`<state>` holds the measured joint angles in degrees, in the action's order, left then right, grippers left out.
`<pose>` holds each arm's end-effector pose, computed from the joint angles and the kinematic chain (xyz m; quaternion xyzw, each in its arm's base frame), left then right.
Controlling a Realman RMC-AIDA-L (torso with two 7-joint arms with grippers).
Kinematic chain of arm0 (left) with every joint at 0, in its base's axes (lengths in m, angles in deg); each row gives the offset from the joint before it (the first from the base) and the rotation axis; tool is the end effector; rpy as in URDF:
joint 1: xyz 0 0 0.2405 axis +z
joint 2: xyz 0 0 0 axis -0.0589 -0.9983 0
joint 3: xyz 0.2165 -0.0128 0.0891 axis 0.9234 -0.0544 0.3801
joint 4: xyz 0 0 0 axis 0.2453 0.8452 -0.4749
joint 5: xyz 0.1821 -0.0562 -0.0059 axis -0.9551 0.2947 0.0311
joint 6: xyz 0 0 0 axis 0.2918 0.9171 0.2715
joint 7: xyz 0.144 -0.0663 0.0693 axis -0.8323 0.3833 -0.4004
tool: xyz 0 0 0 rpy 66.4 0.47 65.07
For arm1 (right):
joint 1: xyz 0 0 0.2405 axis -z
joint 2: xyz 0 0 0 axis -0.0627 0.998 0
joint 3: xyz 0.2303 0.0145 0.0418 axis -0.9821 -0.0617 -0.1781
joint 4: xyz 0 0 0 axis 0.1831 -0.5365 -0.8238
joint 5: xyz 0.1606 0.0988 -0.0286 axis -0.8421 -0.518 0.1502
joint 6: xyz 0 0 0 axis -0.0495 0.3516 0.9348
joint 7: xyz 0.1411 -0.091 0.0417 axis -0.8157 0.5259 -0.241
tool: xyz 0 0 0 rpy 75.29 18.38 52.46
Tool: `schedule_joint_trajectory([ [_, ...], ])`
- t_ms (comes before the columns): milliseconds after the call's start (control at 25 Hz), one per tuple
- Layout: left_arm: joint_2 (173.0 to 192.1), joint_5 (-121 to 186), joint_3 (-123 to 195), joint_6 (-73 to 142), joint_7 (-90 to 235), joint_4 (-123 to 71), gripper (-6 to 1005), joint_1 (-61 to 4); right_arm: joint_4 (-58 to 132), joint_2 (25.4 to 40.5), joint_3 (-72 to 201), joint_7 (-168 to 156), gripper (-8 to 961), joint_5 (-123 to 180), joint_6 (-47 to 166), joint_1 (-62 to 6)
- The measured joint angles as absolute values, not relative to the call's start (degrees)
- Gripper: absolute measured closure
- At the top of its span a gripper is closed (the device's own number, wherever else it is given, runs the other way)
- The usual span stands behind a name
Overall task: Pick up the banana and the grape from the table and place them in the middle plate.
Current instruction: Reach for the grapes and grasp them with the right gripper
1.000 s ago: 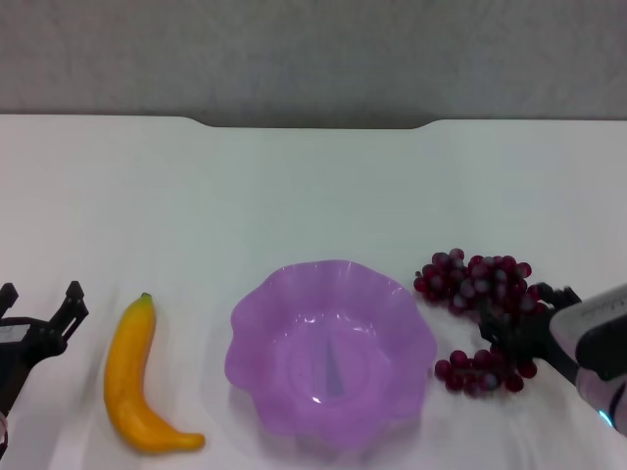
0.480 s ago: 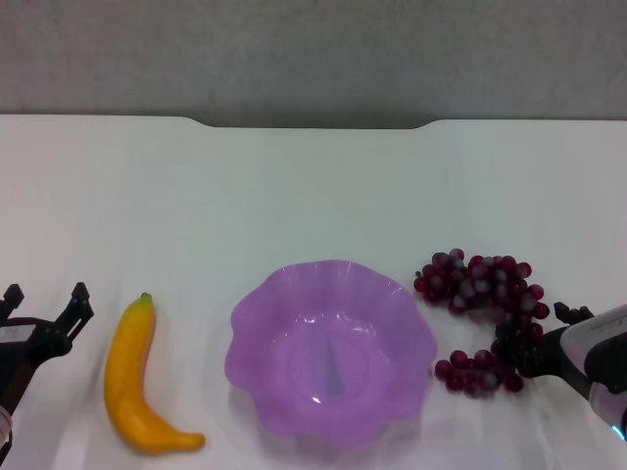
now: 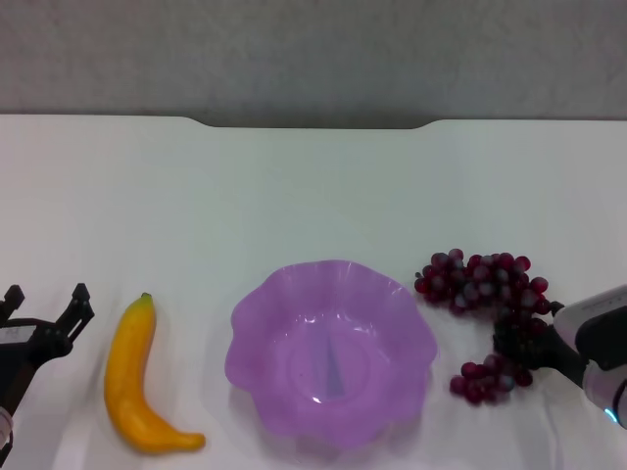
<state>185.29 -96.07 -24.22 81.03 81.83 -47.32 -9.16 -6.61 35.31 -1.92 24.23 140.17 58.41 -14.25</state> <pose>-0.3429 0.2973 -0.0141 -0.6852 -0.3424 -0.2427 0.5952 0.3192 0.3364 -0.0689 -0.8081 0.3302 0.0219 0.4874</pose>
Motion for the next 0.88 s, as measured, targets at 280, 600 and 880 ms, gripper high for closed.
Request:
schedule_joint_trajectory([
  [280, 185.34, -96.07, -24.22, 81.01, 81.83, -47.38, 103, -9.25, -5.85, 35.34, -1.82, 23.59, 62, 140.16, 58.96, -15.97],
  [600, 185.35, -95.93, -24.22, 81.01, 81.83, -47.45, 104, -9.28, -5.73, 35.42, -1.78, 23.55, 119, 140.16, 59.92, -16.32],
  [880, 185.34, -95.88, -24.22, 81.01, 81.83, -47.48, 104, -9.28, -5.91, 35.40, -1.78, 23.77, 229, 140.37, 60.67, -16.07],
])
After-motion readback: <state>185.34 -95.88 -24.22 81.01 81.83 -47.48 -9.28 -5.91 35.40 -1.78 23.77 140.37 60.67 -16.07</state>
